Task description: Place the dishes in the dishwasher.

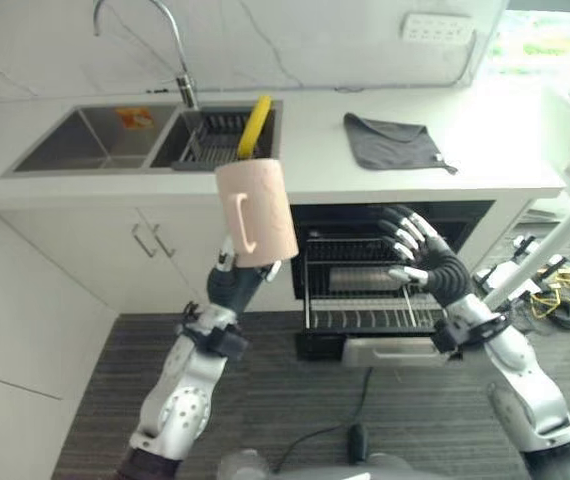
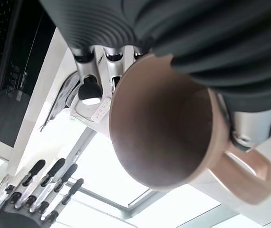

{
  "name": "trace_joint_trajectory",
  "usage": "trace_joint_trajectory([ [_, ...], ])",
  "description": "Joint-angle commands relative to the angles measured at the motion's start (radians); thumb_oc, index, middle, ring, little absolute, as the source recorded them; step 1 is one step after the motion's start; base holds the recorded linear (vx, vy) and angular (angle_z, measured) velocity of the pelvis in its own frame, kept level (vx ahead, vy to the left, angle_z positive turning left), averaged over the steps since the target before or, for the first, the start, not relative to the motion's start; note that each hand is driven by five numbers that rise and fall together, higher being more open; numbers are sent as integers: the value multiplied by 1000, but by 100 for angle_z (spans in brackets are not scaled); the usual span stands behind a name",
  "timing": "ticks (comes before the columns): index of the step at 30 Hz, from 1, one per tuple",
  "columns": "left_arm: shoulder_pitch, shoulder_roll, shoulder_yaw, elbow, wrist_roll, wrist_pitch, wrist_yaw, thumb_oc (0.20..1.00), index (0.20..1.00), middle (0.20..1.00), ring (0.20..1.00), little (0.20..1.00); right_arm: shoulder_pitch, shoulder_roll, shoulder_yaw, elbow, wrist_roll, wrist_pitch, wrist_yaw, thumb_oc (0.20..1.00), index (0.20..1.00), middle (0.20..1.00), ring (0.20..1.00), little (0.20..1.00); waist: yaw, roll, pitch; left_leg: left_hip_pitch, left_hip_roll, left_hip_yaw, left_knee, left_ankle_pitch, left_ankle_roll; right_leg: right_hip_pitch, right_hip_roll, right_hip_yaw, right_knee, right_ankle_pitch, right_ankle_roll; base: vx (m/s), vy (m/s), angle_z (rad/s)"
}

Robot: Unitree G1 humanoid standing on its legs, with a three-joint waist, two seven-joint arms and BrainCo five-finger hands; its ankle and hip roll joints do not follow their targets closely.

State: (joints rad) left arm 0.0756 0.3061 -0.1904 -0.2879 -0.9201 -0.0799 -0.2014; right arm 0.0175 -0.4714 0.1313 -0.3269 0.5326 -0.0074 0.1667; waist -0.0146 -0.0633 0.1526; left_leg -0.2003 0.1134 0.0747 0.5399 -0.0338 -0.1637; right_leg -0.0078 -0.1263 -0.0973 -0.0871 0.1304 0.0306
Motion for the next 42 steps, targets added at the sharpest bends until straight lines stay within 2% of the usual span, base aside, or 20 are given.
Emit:
trace_joint_trajectory([
  [1, -63, 40, 20, -82, 23, -89, -32, 200, 200, 200, 200, 200, -45, 38, 17, -47, 33, -83, 16, 1000, 1000, 1000, 1000, 1000, -19, 19, 35, 206, -40, 151, -397, 4, 99, 83, -14, -15, 11, -37, 103, 104, 271, -39],
  [3, -77, 53, 4, -78, 8, -90, -9, 200, 200, 200, 200, 200, -24, 36, 16, -59, 49, -85, -4, 1000, 1000, 1000, 1000, 1000, -14, 8, 36, 174, -58, 79, -371, 38, 92, 91, -4, 12, 8, -32, 106, 71, 176, -35],
  [6, -116, 56, -16, -60, 57, -76, 0, 200, 200, 200, 200, 200, 20, 45, 12, -62, 65, -110, 27, 1000, 1000, 1000, 1000, 1000, -24, -12, 27, 241, -72, 79, -473, 8, 123, 85, 0, 0, 50, -41, 121, 98, 82, -11],
  [9, -127, 57, -17, -69, 79, -49, 9, 200, 200, 200, 200, 200, 60, 52, 14, -83, 81, -119, 13, 1000, 1000, 1000, 1000, 1000, -43, -28, 21, 272, -79, 60, -498, -14, 156, 70, 17, 67, 83, -55, 122, 69, -37, 25],
  [12, -140, 53, -35, -76, 109, -37, 4, 200, 200, 200, 200, 200, 64, 74, 22, -99, 56, -120, -3, 1000, 1000, 1000, 1000, 1000, -50, -45, 24, 270, -78, 63, -476, -41, 166, 65, -29, 99, 66, -17, 151, 29, -194, 49],
  [13, -135, 67, -25, -78, 109, -32, -2, 200, 200, 200, 200, 200, 48, 85, 31, -99, 47, -132, -14, 1000, 1000, 1000, 1000, 1000, -39, -59, 36, 247, -52, 80, -404, -72, 161, 70, -85, 115, 60, 16, 169, -28, -411, 45],
  [16, -152, 94, -12, -73, 117, -15, -12, 200, 200, 200, 200, 200, 16, 104, 43, -90, 59, -128, -20, 1000, 1000, 1000, 1000, 1000, -8, -83, 45, 193, 8, 75, -313, -99, 136, 94, -151, 93, 39, 55, 189, -73, -494, 3],
  [18, -147, 106, 0, -74, 119, -9, -14, 200, 200, 200, 200, 200, 10, 115, 46, -86, 71, -122, -1, 1000, 1000, 1000, 1000, 1000, 4, -93, 43, 190, 52, 74, -303, -95, 117, 103, -165, 67, 27, 69, 197, -59, -529, 23],
  [21, -131, 137, 22, -79, 110, -16, -21, 200, 200, 200, 200, 200, -11, 108, 59, -83, 124, -134, 20, 1000, 1000, 1000, 1000, 1000, 23, -105, 32, 193, 138, 74, -347, -49, 67, 111, -132, 48, 0, 25, 219, -104, -701, 8],
  [23, -117, 142, 28, -69, 93, -24, -5, 200, 200, 200, 200, 200, -34, 86, 63, -87, 117, -106, 17, 1000, 1000, 1000, 1000, 1000, 25, -88, 29, 225, 185, 74, -397, -3, 36, 92, -96, 23, 0, 7, 218, -82, -572, -16],
  [24, -87, 116, 34, -80, 67, -35, -5, 200, 200, 200, 200, 200, -53, 64, 69, -84, 124, -91, 39, 1000, 1000, 1000, 1000, 1000, 19, -42, 16, 291, 204, 86, -534, 70, 14, 91, -72, 7, 0, -12, 189, -20, -144, -20],
  [25, -81, 112, 34, -83, 71, -38, -7, 200, 200, 200, 200, 200, -58, 59, 68, -84, 123, -90, 41, 1000, 1000, 1000, 1000, 1000, 18, -33, 14, 301, 207, 88, -558, 85, 10, 92, -69, 6, 0, -16, 184, -56, 7, -12],
  [26, -96, 96, 19, -76, 79, -60, 6, 200, 200, 200, 200, 200, -87, 44, 64, -78, 121, -85, 34, 1000, 1000, 1000, 1000, 1000, 5, 8, 3, 309, 215, 72, -627, 129, -11, 95, -61, -4, 0, -40, 161, -65, 64, -11],
  [29, -109, 85, -1, -62, 79, -70, -14, 200, 200, 200, 200, 200, -92, 59, 71, -90, 82, -86, 14, 1000, 1000, 1000, 1000, 1000, -24, 55, -15, 286, 241, 87, -627, 154, -38, 104, -70, -49, 0, -56, 153, -88, 85, 10],
  [34, -98, 85, -11, -52, 74, -75, -25, 200, 200, 200, 200, 200, -85, 59, 60, -81, 106, -93, -3, 1000, 1000, 1000, 1000, 1000, -35, 75, -34, 302, 237, 99, -627, 156, -42, 115, -61, -42, 2, -78, 138, -3, 13, 11],
  [36, -97, 80, -13, -57, 84, -99, -29, 200, 200, 200, 200, 200, -101, 51, 62, -62, 111, -91, 9, 1000, 1000, 1000, 1000, 1000, -32, 67, -16, 230, 178, 75, -375, 129, -27, 106, -51, 1, 0, -75, 112, -38, 5, -15],
  [37, -100, 72, -26, -59, 99, -112, -34, 200, 200, 200, 200, 200, -96, 44, 54, -68, 106, -96, 0, 1000, 1000, 1000, 1000, 1000, -24, 65, -6, 142, 153, 47, -278, 170, -38, 116, -53, -9, 0, -71, 108, -4, 157, -30],
  [38, -134, 91, -6, -58, 79, -86, -28, 200, 200, 200, 200, 200, -98, 32, 51, -54, 101, -133, -14, 1000, 1000, 1000, 1000, 1000, -45, 60, 16, 181, 133, 77, -393, 124, -3, 113, -75, 19, 12, -50, 136, 39, 207, -14],
  [39, -139, 92, -5, -53, 89, -88, -12, 200, 200, 200, 200, 200, -84, 43, 46, -58, 111, -132, -2, 1000, 1000, 1000, 1000, 1000, -48, 59, 11, 220, 122, 66, -455, 105, 6, 105, -84, 33, 19, -45, 151, 102, 228, -2],
  [42, -146, 93, 15, -34, 120, -67, -32, 200, 200, 200, 200, 200, -27, 76, 26, -66, 137, -165, 36, 1000, 1000, 1000, 1000, 1000, -52, 53, -16, 300, 107, 87, -601, 104, 24, 100, -112, -1, 34, -40, 188, 60, 62, -17],
])
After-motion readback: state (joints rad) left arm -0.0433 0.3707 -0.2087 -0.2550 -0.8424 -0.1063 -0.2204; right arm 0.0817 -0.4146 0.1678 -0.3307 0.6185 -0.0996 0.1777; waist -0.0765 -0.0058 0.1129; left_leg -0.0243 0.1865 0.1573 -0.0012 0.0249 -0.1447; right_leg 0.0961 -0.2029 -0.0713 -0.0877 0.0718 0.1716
